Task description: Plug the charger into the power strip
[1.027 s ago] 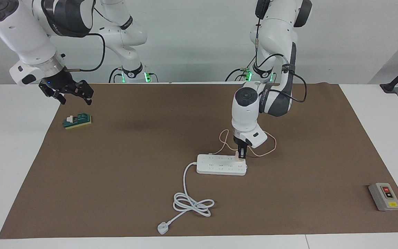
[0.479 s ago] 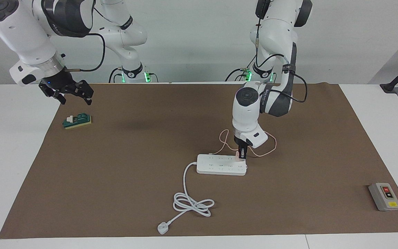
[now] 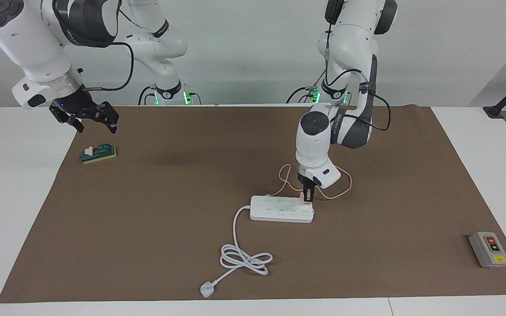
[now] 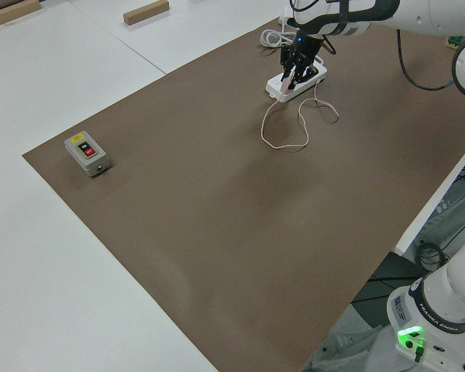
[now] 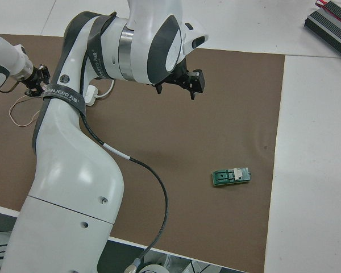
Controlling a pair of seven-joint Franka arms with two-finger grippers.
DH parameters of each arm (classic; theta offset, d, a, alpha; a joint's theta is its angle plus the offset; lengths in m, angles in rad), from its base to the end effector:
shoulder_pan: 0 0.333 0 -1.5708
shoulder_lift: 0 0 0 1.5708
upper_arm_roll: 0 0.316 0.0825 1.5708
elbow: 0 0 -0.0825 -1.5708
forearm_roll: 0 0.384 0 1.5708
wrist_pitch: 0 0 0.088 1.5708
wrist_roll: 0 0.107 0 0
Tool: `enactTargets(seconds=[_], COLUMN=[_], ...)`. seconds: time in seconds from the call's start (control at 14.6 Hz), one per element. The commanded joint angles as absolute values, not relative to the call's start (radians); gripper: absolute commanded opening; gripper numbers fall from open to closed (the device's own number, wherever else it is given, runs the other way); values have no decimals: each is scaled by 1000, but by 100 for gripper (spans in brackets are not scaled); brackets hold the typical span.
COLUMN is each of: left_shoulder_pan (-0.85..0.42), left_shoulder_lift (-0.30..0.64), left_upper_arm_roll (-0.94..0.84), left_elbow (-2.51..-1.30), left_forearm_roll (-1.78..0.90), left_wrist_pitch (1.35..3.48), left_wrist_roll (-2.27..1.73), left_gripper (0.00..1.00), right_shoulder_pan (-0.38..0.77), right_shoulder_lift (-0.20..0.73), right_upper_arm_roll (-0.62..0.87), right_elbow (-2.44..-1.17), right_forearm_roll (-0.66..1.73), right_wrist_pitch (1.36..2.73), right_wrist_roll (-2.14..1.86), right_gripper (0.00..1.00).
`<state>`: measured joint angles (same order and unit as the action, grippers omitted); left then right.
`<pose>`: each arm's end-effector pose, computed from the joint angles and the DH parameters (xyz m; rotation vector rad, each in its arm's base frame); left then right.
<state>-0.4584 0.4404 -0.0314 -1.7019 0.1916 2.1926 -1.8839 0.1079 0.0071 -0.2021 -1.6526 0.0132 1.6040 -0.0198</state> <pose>0.5959 -0.3076 0.3435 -2.4976 -1.8783 -0.2405 0.5541 -0.0506 0.5848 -3.1233 0.1176 0.0857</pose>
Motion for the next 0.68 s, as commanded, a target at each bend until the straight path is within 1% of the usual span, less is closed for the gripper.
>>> enactTargets(seconds=[0.0, 0.34, 0.62], left_shoulder_pan=[-443, -449, -443], left_shoulder_lift=[518, 538, 532], left_upper_arm_roll=[-35, -35, -37], left_elbow=[-1756, -1743, -1703], left_forearm_roll=[195, 193, 193], left_wrist_pitch=[2235, 2226, 2145], left_wrist_roll=[-1836, -1833, -1806], left_gripper=[0, 0, 0], right_shoulder_pan=[101, 101, 101], right_shoulder_lift=[-5, -5, -5], right_upper_arm_roll=[-199, -199, -199], right_elbow=[-1664, -1664, -1664], right_forearm_roll=[26, 28, 28], right_wrist_pitch=[1592, 1592, 1592], right_wrist_roll=[-29, -29, -29], right_gripper=[100, 100, 100])
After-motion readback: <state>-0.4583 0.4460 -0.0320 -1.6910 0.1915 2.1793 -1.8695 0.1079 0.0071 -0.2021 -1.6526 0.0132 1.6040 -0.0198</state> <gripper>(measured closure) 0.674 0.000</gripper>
